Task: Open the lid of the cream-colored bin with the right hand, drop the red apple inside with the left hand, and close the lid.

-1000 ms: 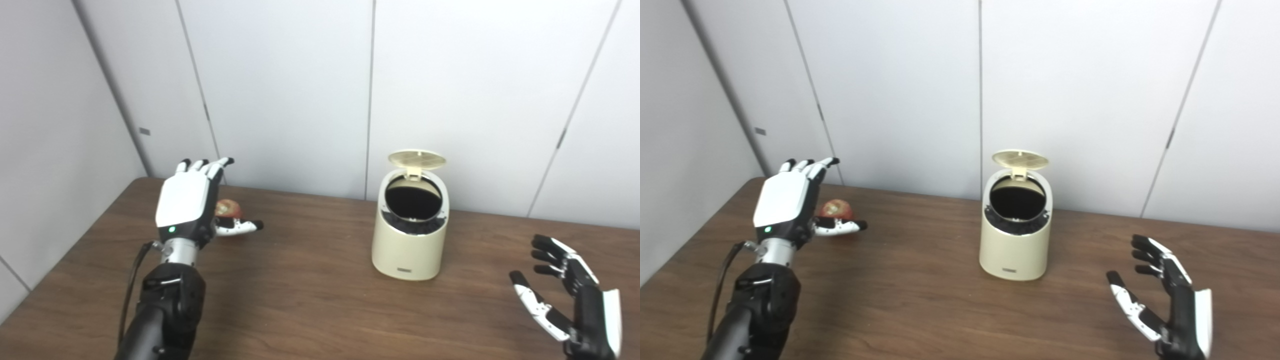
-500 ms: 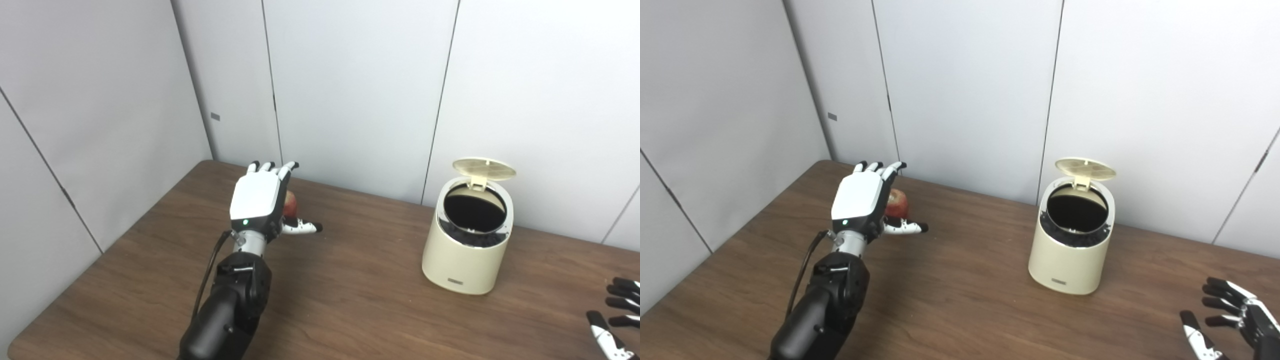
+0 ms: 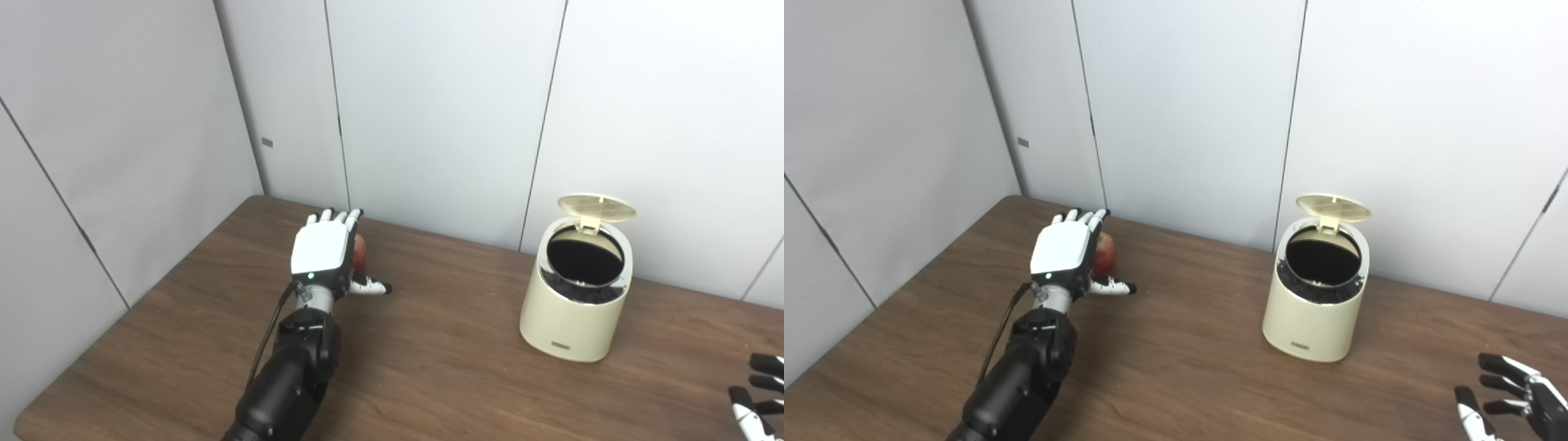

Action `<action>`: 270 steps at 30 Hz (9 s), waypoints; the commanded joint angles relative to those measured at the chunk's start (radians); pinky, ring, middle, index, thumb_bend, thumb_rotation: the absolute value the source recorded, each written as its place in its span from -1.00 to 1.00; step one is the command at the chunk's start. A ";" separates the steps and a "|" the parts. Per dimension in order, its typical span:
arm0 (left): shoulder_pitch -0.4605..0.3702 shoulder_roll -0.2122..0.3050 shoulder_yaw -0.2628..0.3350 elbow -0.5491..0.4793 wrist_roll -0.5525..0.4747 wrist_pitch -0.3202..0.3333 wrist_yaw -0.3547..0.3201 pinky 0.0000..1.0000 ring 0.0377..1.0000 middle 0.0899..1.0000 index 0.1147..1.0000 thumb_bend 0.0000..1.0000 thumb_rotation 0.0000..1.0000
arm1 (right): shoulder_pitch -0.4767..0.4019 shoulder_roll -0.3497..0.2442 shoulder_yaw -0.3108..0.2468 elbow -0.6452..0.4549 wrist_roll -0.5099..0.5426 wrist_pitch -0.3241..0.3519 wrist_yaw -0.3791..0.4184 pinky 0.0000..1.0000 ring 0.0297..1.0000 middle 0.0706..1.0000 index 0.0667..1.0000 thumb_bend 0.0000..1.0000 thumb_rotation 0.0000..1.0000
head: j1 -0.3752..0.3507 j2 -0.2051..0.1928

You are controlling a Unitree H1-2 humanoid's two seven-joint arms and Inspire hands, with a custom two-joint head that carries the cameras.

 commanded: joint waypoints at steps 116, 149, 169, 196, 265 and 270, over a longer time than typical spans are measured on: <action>-0.061 -0.153 -0.094 -0.351 -0.156 -0.399 0.049 -0.53 -0.29 -0.15 -0.11 0.00 -1.00 | -0.061 0.115 0.101 0.180 -0.102 -0.112 -0.172 0.17 0.38 0.41 0.37 -0.45 -0.40 | -0.527 0.006; -0.295 -0.256 -0.139 0.094 -0.202 -0.461 0.241 -0.38 -0.24 -0.13 -0.09 -0.05 -1.00 | -0.063 0.130 0.107 0.180 -0.107 -0.097 -0.195 0.22 0.41 0.43 0.34 -0.40 -0.50 | -0.561 0.012; -0.303 -0.272 -0.186 0.168 -0.214 -0.445 0.272 -0.39 -0.25 -0.14 -0.08 -0.06 -1.00 | -0.060 0.138 0.121 0.157 -0.137 -0.060 -0.200 0.22 0.41 0.43 0.38 -0.40 -0.43 | -0.576 0.017; -0.287 -0.229 -0.214 0.140 -0.233 -0.404 0.167 0.03 0.28 0.41 0.40 1.00 -0.63 | -0.054 0.137 0.130 0.137 -0.131 -0.030 -0.184 0.25 0.44 0.45 0.40 -0.43 -0.44 | -0.580 0.019; 0.131 -0.186 0.137 0.033 -1.060 -0.712 -0.143 0.29 0.37 0.36 0.32 -0.10 -0.07 | -0.481 -0.147 0.185 -0.361 -0.361 0.404 0.420 0.71 0.89 0.93 0.88 0.25 0.88 | -0.568 0.011; 0.138 -0.203 0.132 0.054 -1.060 -0.725 -0.143 0.27 0.36 0.34 0.31 -0.12 0.02 | -0.570 -0.176 0.219 -0.360 -0.382 0.459 0.545 0.80 0.99 1.00 0.95 0.38 0.80 | -0.573 0.012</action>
